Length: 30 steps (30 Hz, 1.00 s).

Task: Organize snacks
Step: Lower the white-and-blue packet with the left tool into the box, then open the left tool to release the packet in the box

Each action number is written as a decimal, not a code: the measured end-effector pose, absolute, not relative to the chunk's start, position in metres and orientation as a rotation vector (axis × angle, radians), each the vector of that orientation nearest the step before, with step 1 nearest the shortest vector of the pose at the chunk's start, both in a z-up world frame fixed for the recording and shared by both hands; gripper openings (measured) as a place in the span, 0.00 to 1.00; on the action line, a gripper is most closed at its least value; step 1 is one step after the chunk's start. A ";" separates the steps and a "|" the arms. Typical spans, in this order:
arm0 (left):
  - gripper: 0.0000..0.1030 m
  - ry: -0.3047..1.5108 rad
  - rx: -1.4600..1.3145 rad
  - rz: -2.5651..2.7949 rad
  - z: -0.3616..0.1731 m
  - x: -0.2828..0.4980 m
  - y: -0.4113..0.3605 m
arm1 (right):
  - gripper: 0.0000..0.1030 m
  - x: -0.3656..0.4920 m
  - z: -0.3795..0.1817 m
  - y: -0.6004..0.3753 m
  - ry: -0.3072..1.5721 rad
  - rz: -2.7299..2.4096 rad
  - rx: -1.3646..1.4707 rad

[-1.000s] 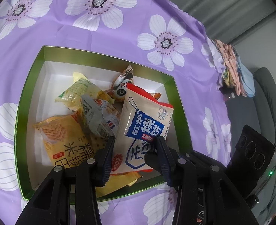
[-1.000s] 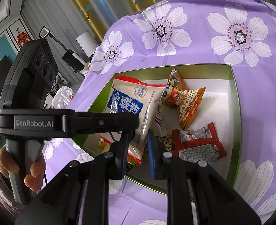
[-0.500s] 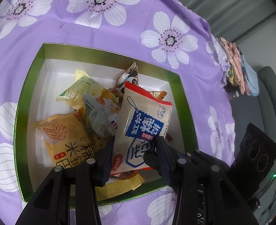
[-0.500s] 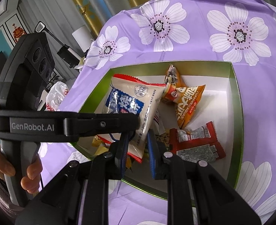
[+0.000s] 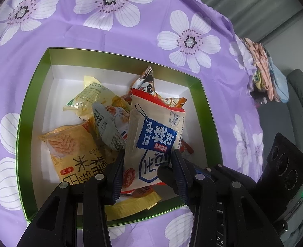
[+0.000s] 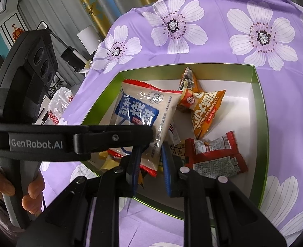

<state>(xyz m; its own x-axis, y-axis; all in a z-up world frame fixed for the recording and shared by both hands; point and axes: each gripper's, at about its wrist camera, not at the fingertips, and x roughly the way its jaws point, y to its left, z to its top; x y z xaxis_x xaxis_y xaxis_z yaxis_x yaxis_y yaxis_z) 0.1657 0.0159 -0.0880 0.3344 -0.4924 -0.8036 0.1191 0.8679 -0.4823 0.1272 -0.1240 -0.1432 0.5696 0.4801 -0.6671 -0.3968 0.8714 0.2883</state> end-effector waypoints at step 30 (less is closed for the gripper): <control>0.67 1.165 -0.231 -0.297 -0.088 0.162 0.011 | 0.46 0.128 -0.144 -0.120 0.862 0.478 0.088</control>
